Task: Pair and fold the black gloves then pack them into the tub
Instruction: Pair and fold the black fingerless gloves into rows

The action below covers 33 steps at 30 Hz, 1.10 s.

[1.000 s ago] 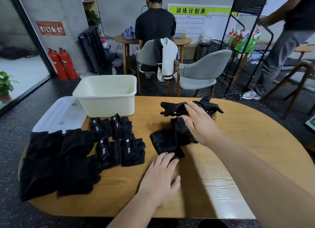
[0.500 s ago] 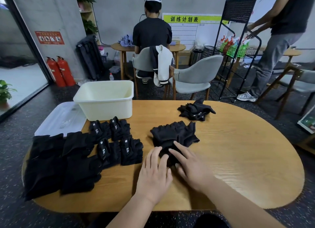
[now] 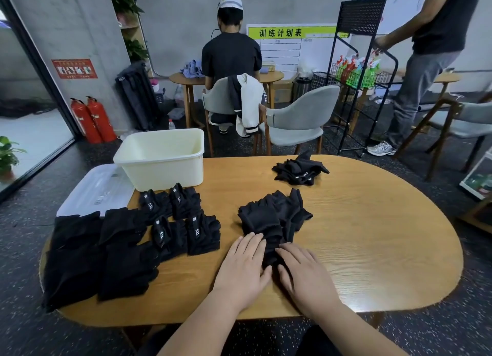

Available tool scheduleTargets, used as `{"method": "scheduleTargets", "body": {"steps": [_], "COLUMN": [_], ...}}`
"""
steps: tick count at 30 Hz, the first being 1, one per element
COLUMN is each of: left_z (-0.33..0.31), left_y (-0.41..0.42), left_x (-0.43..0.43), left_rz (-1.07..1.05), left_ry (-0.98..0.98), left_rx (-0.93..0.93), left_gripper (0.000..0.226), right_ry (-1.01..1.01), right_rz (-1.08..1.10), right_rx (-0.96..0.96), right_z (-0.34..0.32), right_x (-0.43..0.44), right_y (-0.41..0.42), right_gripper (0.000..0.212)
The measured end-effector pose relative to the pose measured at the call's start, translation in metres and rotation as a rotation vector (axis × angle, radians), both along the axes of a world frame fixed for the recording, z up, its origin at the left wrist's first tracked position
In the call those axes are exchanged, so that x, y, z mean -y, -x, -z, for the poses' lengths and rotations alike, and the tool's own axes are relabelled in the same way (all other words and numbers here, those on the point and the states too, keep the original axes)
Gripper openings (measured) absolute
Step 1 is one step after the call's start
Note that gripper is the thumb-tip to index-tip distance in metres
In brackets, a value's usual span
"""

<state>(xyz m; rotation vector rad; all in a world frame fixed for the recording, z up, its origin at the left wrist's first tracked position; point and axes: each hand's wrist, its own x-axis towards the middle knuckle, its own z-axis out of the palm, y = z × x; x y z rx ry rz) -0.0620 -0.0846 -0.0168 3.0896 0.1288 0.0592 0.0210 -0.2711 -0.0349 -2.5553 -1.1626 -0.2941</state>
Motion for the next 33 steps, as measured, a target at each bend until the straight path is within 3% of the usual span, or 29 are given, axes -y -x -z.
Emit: {"method": "scheduleTargets", "body": {"steps": [4, 8, 11, 16, 20, 27, 33], "left_z": [0.001, 0.003, 0.006, 0.007, 0.005, 0.005, 0.005], "left_y": [0.010, 0.029, 0.038, 0.038, 0.034, 0.034, 0.034], "left_x": [0.002, 0.003, 0.002, 0.004, 0.004, 0.002, 0.001], "left_rz": [0.039, -0.008, -0.035, -0.031, -0.014, -0.045, -0.055], "left_ry": [-0.013, 0.009, 0.009, 0.027, 0.079, 0.089, 0.104], "left_rx": [0.072, 0.291, 0.365, 0.232, 0.114, 0.140, 0.105], "left_gripper": [0.073, 0.053, 0.046, 0.054, 0.062, 0.059, 0.053], "right_ry": [-0.066, -0.107, -0.069, 0.178, 0.254, 0.084, -0.113], "right_rz": [0.088, 0.230, 0.291, 0.249, 0.238, 0.248, 0.177], "right_rx": [0.073, 0.054, -0.016, -0.219, -0.339, -0.056, 0.110], "right_z": [0.002, 0.001, 0.002, -0.015, -0.029, -0.001, 0.004], "right_x": [0.008, 0.014, 0.012, 0.001, -0.005, 0.007, 0.013], "right_y": [0.006, 0.006, -0.003, -0.036, -0.056, -0.036, -0.025], "right_gripper": [0.033, 0.026, 0.035, 0.065, 0.071, 0.067, 0.031]}}
